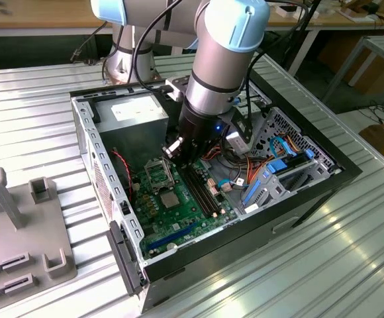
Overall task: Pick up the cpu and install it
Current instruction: 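Close the cpu cover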
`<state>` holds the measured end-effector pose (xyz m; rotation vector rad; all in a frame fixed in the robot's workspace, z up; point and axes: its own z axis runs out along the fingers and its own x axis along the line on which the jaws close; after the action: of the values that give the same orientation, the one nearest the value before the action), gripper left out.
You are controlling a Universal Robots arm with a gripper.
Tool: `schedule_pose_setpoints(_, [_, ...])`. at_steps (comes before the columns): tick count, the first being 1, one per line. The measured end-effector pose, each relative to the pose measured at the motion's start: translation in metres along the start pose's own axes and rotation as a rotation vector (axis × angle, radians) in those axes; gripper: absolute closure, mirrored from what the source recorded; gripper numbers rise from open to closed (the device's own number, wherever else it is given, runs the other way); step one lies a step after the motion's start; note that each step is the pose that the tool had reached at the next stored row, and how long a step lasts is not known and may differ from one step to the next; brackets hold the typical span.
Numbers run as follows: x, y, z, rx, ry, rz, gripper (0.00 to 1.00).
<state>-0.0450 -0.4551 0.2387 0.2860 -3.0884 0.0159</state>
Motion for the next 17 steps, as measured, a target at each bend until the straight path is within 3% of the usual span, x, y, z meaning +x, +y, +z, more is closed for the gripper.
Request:
schedule_pose_setpoints(5, [0.0,0.0,0.0,0.0002,0.0,-0.005,0.89])
schedule_pose_setpoints(9, [-0.0002,0.0001,0.0003,0.0042,-0.0007,-0.106,0.89])
schedule_pose_setpoints(12, [-0.0016,0.0017,0.0005,0.0051,-0.0008,-0.126,0.89])
schedule_pose_setpoints(17, [-0.0018,0.0016,0.0017,0.0095,-0.0014,-0.23,0.89])
